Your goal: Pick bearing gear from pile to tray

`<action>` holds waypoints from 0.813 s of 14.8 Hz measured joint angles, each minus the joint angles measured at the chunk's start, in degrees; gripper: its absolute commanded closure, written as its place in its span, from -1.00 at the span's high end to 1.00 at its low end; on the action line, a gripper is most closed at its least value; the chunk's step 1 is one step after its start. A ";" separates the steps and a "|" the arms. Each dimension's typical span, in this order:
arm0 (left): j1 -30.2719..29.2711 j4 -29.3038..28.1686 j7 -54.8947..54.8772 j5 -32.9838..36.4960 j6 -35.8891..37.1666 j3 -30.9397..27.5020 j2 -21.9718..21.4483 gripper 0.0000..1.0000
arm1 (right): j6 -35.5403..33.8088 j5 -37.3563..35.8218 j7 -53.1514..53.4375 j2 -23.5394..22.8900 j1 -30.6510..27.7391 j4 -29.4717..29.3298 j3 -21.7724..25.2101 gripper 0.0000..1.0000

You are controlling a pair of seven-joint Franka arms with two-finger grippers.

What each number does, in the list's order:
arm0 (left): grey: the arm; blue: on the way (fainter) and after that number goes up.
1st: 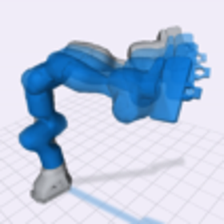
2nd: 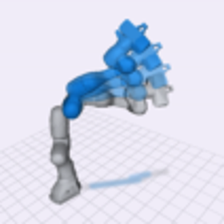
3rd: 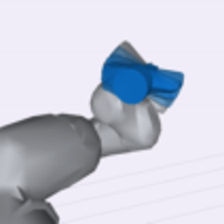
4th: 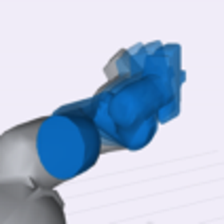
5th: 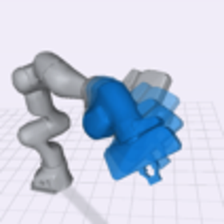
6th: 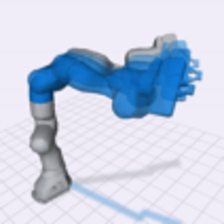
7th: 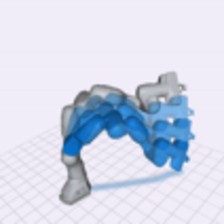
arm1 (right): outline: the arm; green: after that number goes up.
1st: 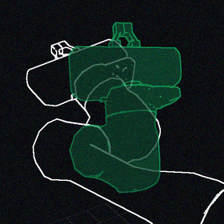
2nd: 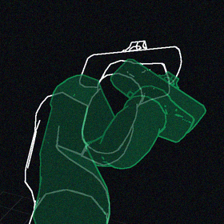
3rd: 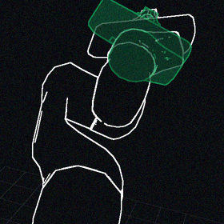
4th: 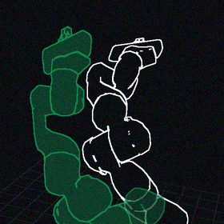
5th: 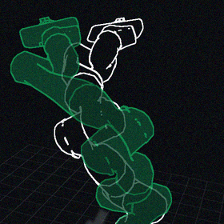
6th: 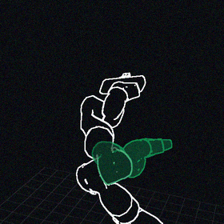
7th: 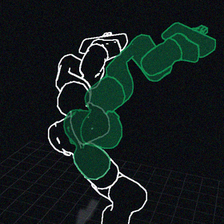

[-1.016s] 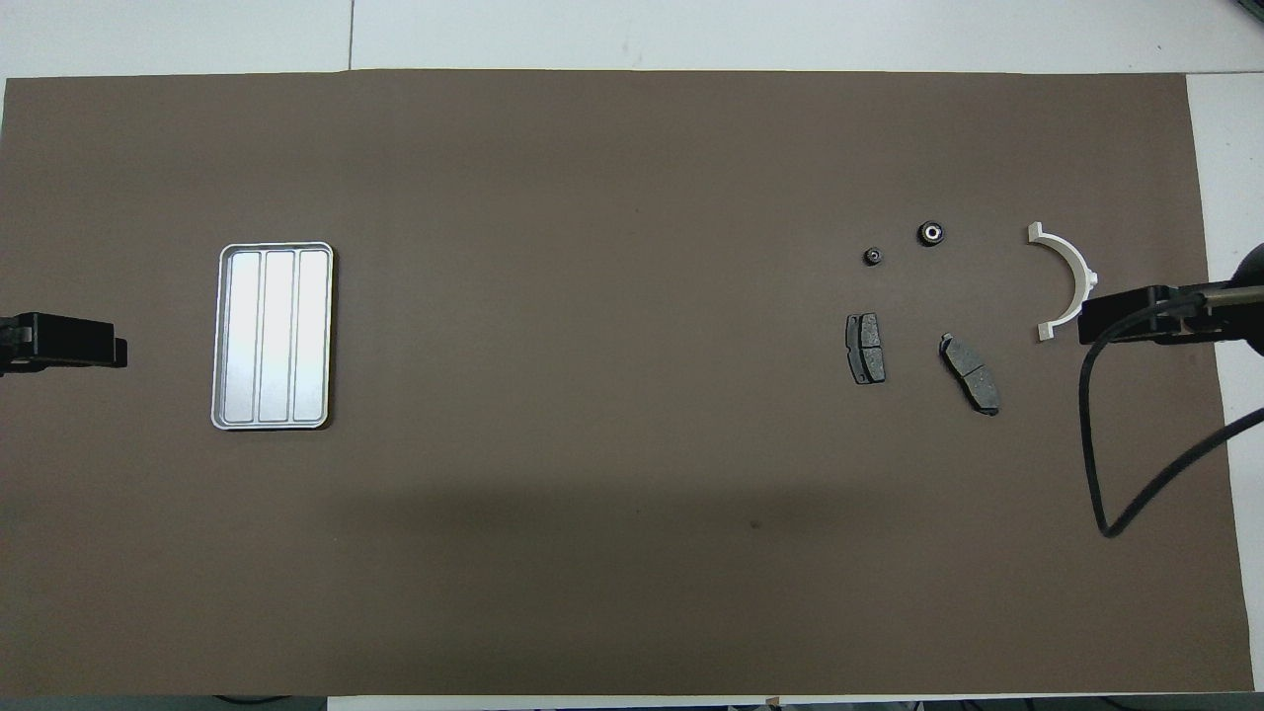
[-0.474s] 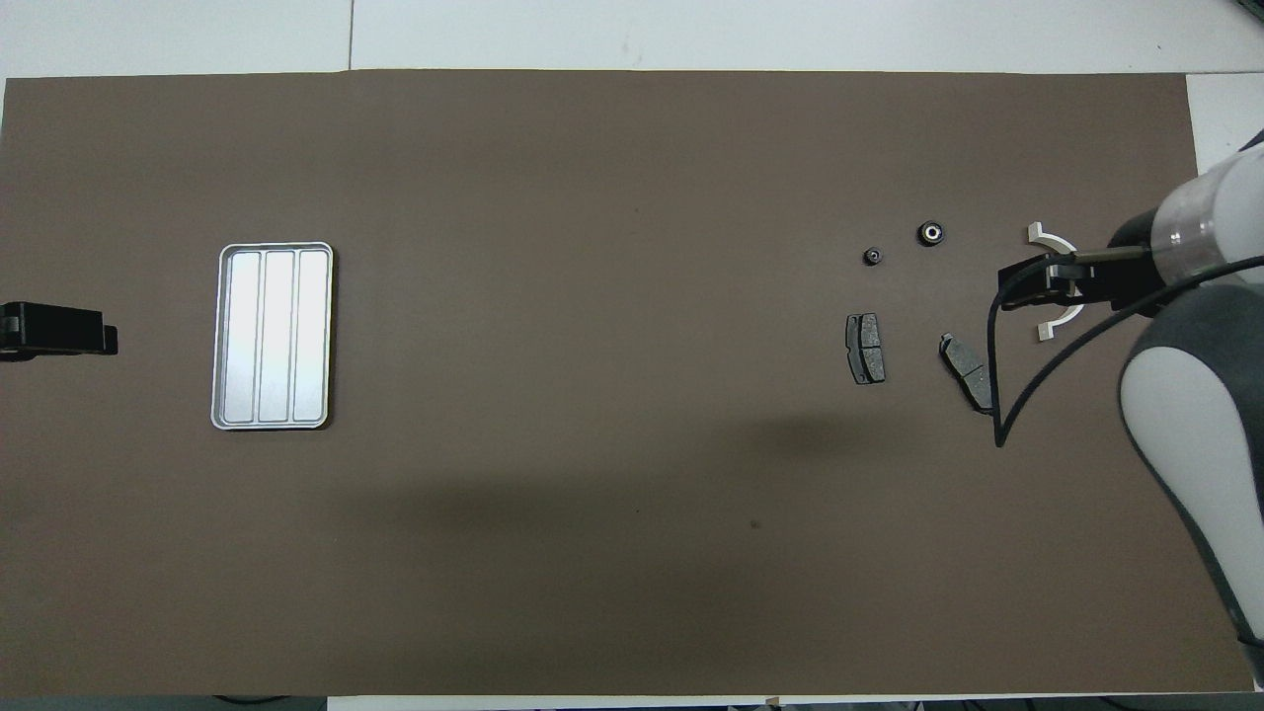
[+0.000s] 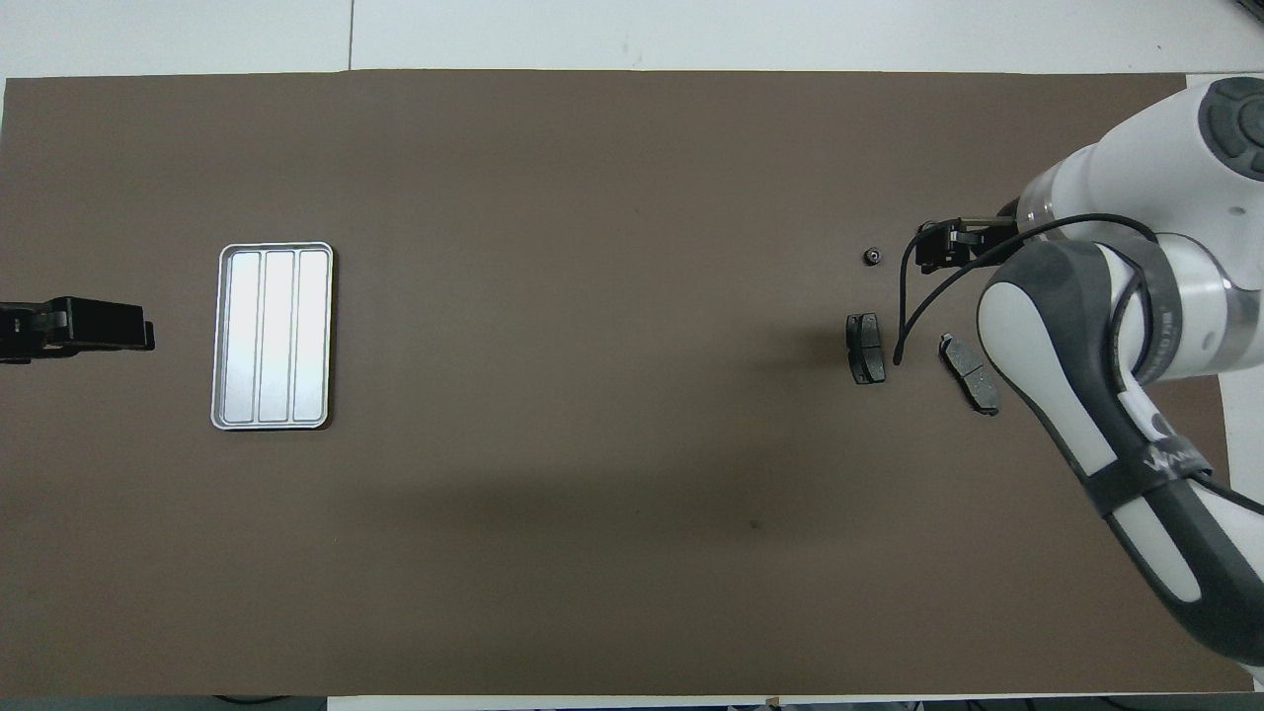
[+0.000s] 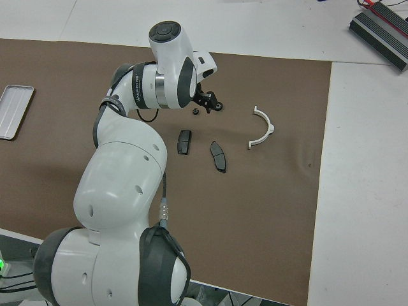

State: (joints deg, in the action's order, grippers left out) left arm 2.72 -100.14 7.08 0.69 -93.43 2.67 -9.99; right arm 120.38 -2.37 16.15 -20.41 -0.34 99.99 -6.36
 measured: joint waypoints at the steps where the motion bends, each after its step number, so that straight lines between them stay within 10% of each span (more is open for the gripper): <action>1: -0.01 -0.24 -0.35 0.03 0.00 -0.07 -0.02 1.00 | 0.10 -1.23 1.75 -1.75 0.84 -1.14 -0.03 1.00; 12: 0.00 -5.23 -2.00 0.08 -3.46 0.34 -2.21 1.00 | 3.78 -6.78 9.52 -14.60 2.39 -8.91 0.04 0.82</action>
State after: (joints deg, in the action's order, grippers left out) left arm 2.72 -105.38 5.08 0.77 -96.90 3.01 -12.20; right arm 124.15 -9.15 25.67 -35.01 2.06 91.08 -6.32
